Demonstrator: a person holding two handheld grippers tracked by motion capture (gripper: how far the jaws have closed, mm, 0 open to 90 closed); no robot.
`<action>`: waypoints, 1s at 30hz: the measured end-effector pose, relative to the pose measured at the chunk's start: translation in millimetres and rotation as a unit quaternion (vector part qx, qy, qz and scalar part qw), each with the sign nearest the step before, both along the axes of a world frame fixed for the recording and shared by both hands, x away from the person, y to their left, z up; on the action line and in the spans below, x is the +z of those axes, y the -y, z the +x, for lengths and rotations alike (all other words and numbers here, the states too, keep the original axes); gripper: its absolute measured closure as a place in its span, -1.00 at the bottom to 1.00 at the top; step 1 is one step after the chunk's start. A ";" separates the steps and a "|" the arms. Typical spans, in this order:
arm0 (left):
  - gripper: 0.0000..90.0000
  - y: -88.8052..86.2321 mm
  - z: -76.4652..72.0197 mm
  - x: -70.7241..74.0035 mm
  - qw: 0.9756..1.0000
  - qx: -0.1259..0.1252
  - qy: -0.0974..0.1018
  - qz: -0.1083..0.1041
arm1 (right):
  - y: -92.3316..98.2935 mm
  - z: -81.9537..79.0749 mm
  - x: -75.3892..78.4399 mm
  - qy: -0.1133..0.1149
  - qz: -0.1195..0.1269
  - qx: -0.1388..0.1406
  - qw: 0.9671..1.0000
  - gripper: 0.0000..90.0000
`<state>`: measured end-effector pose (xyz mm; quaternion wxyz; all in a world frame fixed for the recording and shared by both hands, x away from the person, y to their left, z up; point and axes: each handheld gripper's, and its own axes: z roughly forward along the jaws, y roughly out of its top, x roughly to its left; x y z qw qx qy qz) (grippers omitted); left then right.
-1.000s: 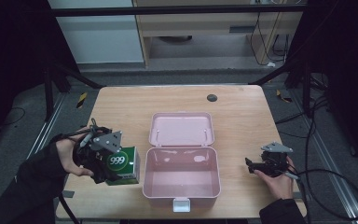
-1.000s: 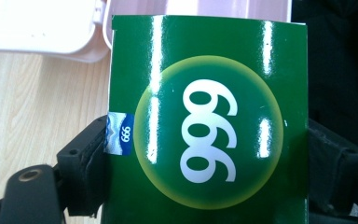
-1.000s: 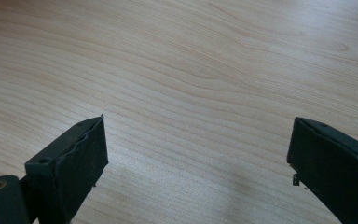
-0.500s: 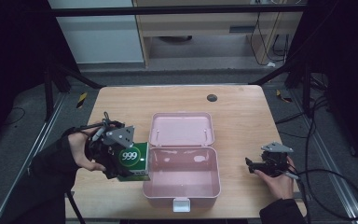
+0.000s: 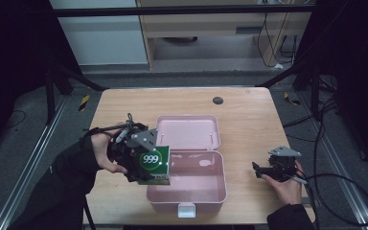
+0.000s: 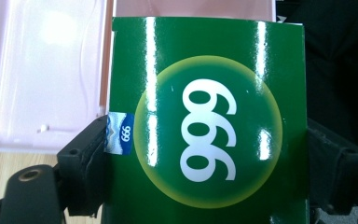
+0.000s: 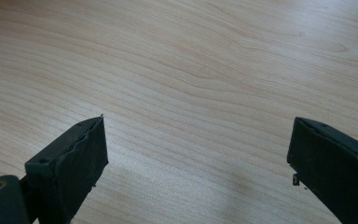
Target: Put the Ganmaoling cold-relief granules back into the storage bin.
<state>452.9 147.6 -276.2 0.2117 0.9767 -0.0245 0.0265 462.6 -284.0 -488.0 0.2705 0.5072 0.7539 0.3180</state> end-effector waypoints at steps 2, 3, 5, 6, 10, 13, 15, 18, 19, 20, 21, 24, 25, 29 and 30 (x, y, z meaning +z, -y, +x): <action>-0.67 3.4 0.5 0.0 1.000 -0.001 -0.001 -0.005 | 0.2 0.1 0.0 0.002 0.001 0.000 1.000 -0.88; -0.67 5.8 1.2 -0.5 1.000 -0.001 -0.002 -0.006 | 0.4 0.1 0.2 0.002 0.000 0.000 1.000 -0.88; -0.67 9.2 2.2 -1.7 1.000 -0.002 0.000 -0.004 | 0.6 0.0 0.2 0.002 -0.001 -0.001 1.000 -0.88; -0.67 11.0 2.7 -2.7 1.000 -0.002 0.000 -0.002 | 0.6 0.1 0.2 0.002 -0.001 -0.001 1.000 -0.88; -0.67 17.2 5.3 -7.8 1.000 -0.006 -0.004 -0.002 | 0.2 0.0 0.0 0.000 -0.001 0.000 1.000 -0.88; -0.67 20.3 6.6 -11.2 1.000 -0.009 -0.006 -0.001 | 0.1 0.0 0.0 0.000 -0.001 0.000 1.000 -0.88; -0.67 22.3 7.7 -14.2 1.000 -0.008 -0.006 0.001 | 0.1 0.2 -0.2 0.001 -0.001 0.000 1.000 -0.88; -0.67 24.6 9.5 -18.5 1.000 -0.007 -0.007 0.004 | -0.3 0.3 -0.5 0.000 -0.001 0.001 1.000 -0.88; -0.67 25.8 9.9 -21.0 1.000 -0.007 -0.008 0.007 | -0.4 0.3 -0.7 0.000 -0.001 0.001 1.000 -0.88; -0.67 26.7 9.9 -23.4 1.000 -0.006 -0.010 0.008 | -0.4 0.3 -0.8 0.000 -0.003 0.001 1.000 -0.88; -0.67 27.6 10.5 -25.6 1.000 -0.006 -0.012 0.009 | -0.4 0.4 -0.9 0.000 -0.003 0.002 1.000 -0.88; -0.67 30.0 12.4 -31.6 1.000 -0.007 -0.011 0.015 | -0.6 0.4 -1.0 -0.001 -0.004 0.002 1.000 -0.88; -0.67 30.5 12.8 -32.9 1.000 -0.007 -0.010 0.016 | -0.6 0.4 -1.0 -0.001 -0.003 0.002 1.000 -0.88; -0.67 32.5 14.2 -39.2 1.000 -0.008 -0.011 0.013 | -0.9 0.4 -1.2 -0.003 -0.002 0.002 1.000 -0.88; -0.67 32.6 14.1 -40.4 1.000 -0.008 -0.010 0.012 | -0.9 0.4 -1.2 -0.003 -0.004 0.002 1.000 -0.88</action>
